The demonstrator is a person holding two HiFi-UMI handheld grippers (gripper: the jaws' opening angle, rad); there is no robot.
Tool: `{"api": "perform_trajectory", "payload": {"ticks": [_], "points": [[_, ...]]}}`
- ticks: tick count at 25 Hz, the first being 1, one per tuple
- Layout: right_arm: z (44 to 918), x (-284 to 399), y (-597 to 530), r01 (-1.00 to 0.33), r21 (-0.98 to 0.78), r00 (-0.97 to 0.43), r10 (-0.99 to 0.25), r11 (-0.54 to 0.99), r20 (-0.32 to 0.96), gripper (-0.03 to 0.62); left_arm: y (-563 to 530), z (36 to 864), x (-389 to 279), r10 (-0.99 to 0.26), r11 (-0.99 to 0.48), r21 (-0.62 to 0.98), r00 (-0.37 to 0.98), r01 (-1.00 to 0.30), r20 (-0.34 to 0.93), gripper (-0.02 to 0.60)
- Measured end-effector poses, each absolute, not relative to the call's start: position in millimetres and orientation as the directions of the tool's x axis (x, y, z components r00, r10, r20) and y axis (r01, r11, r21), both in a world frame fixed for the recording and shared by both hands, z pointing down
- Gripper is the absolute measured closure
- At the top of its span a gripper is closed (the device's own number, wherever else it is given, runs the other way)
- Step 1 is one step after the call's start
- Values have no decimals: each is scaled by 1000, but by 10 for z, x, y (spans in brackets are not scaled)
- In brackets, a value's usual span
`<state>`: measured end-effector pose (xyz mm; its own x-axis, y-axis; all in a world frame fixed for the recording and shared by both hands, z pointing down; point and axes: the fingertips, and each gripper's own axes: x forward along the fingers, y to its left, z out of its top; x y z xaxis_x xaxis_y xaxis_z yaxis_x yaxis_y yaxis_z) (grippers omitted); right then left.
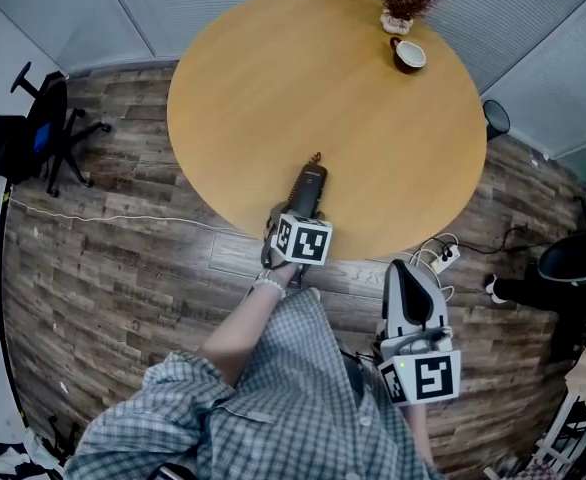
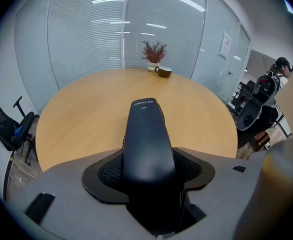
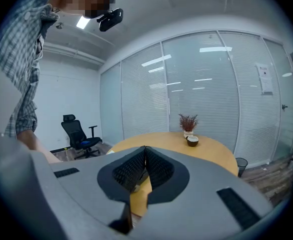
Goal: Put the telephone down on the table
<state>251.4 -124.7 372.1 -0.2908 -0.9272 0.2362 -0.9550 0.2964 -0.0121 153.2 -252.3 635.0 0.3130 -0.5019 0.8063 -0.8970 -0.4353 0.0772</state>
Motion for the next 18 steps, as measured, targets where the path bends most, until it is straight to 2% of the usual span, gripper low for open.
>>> {"api": "perform_trajectory", "payload": {"ticks": [6, 11, 18], "points": [[3693, 2509, -1170, -962, -2, -266, -935, 273, 236, 585, -2480, 6378, 1569, -507, -499, 50, 338, -865, 793, 298], [3664, 2456, -1171, -963, 1, -264, -937, 271, 228, 585, -2476, 6327, 1661, -464, -528, 143, 425, -837, 777, 262], [3620, 2353, -1127, -962, 4, -267, -941, 274, 210, 585, -2481, 5950, 1691, -493, -565, 183, 507, -804, 707, 250]]}}
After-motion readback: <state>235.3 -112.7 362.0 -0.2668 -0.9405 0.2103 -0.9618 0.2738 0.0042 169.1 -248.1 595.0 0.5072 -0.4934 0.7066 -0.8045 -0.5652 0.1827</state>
